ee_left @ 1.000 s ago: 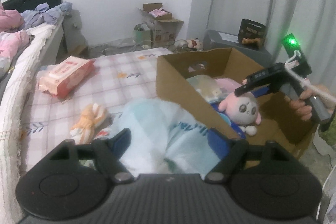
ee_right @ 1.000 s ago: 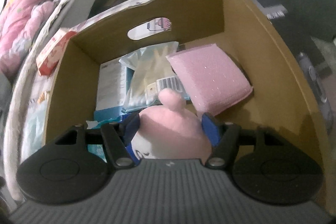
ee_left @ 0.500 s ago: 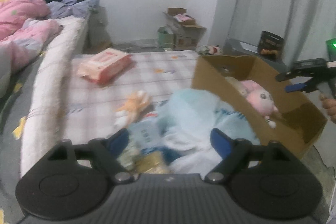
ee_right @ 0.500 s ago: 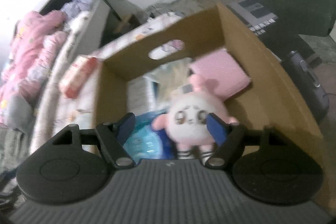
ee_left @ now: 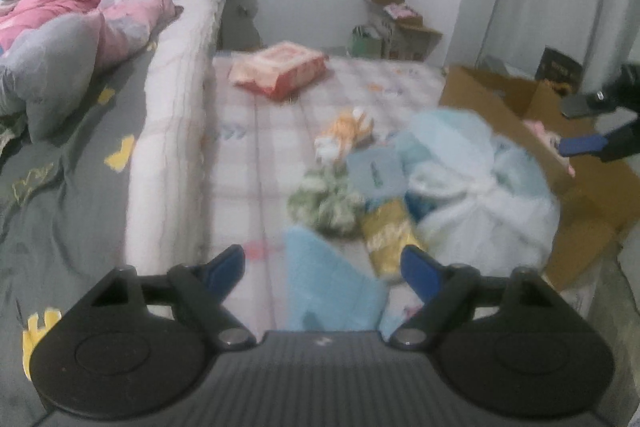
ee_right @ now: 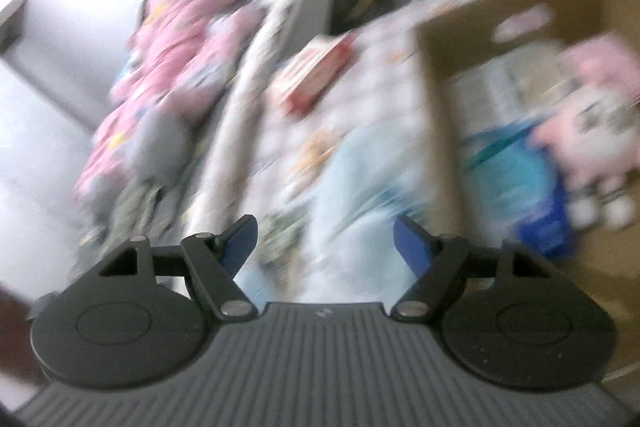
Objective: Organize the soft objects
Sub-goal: 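Move the right tool back to the light blue towel on the bed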
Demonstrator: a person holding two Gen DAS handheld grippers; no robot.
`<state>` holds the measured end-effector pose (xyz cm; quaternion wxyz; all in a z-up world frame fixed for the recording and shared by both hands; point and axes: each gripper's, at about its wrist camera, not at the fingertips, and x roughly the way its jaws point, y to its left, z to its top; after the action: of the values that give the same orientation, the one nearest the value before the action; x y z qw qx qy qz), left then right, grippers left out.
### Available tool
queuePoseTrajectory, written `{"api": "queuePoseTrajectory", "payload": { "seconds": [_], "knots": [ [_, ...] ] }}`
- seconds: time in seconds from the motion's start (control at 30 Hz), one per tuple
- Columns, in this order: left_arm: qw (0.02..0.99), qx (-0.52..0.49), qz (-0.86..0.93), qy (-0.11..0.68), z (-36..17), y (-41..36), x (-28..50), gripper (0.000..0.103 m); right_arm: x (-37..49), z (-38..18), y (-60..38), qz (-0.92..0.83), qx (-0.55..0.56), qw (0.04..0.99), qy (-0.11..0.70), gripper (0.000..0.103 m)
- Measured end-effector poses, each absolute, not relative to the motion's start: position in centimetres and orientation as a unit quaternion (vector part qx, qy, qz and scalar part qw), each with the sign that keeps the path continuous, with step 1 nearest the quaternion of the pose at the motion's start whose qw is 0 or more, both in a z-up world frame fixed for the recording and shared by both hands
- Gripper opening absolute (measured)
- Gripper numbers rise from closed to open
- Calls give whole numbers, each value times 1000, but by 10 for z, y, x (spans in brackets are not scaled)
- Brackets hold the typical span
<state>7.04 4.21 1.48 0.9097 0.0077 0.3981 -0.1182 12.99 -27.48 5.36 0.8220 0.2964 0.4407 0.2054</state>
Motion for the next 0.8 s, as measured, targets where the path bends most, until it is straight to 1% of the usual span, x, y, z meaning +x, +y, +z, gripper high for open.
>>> {"api": "queuePoseTrajectory", "payload": {
  "seconds": [0.13,0.2,0.23,0.27,0.3,0.33,0.4,0.43,0.5,0.67,0.8],
  "knots": [
    [896,7,-123,426,-6,42,68,84,126,36,-221,266,308,783,471,75],
    [892,9,-127,433,-15,42,66,81,122,27,-194,288,312,762,489,73],
    [891,12,-128,436,-19,41,66,77,121,22,-183,293,312,755,497,72],
    [890,16,-130,437,-22,40,66,74,118,17,-172,295,308,751,504,67],
    [888,21,-131,441,-25,39,67,72,117,12,-162,295,302,748,512,60],
    [886,26,-132,444,-29,38,68,71,116,6,-151,294,299,744,521,58],
    [882,31,-135,451,-37,37,70,66,116,-4,-137,290,297,735,535,51],
    [879,31,-135,457,-40,37,71,62,115,-9,-129,288,294,733,541,50],
    [875,27,-137,464,-46,38,73,62,117,-17,-116,283,283,735,548,47],
    [869,23,-136,476,-56,40,78,62,125,-30,-92,250,234,763,548,46],
    [865,11,-135,482,-63,43,82,62,136,-50,-89,225,225,762,565,46]
  ]
}}
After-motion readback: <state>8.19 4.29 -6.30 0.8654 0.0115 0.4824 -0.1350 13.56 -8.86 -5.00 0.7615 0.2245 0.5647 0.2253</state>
